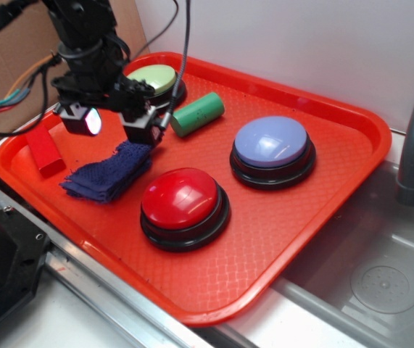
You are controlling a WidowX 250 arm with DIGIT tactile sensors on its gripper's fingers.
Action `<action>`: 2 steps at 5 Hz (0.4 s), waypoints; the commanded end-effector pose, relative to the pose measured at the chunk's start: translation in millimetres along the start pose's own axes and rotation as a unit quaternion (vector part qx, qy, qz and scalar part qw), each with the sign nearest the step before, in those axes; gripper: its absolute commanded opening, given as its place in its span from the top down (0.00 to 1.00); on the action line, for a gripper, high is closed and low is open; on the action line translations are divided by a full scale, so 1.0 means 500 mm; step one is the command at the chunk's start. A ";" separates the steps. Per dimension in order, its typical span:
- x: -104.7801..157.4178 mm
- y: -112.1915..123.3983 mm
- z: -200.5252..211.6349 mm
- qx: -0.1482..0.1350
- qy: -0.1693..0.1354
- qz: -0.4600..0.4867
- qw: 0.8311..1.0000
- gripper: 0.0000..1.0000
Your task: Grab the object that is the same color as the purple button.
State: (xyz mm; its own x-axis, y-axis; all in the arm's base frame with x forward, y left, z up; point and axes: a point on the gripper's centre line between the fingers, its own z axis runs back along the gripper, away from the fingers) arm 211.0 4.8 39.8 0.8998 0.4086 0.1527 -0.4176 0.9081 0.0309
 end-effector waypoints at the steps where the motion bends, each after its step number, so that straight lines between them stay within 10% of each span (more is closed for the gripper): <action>1: -0.009 -0.010 -0.054 -0.028 0.029 -0.024 0.999 0.00; 2: -0.013 -0.004 -0.069 -0.030 0.030 -0.017 0.999 0.00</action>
State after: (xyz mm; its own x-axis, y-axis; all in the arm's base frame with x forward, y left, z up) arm 211.0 -1.6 3.0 0.9233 0.3767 0.0751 -0.3758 0.9263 -0.0270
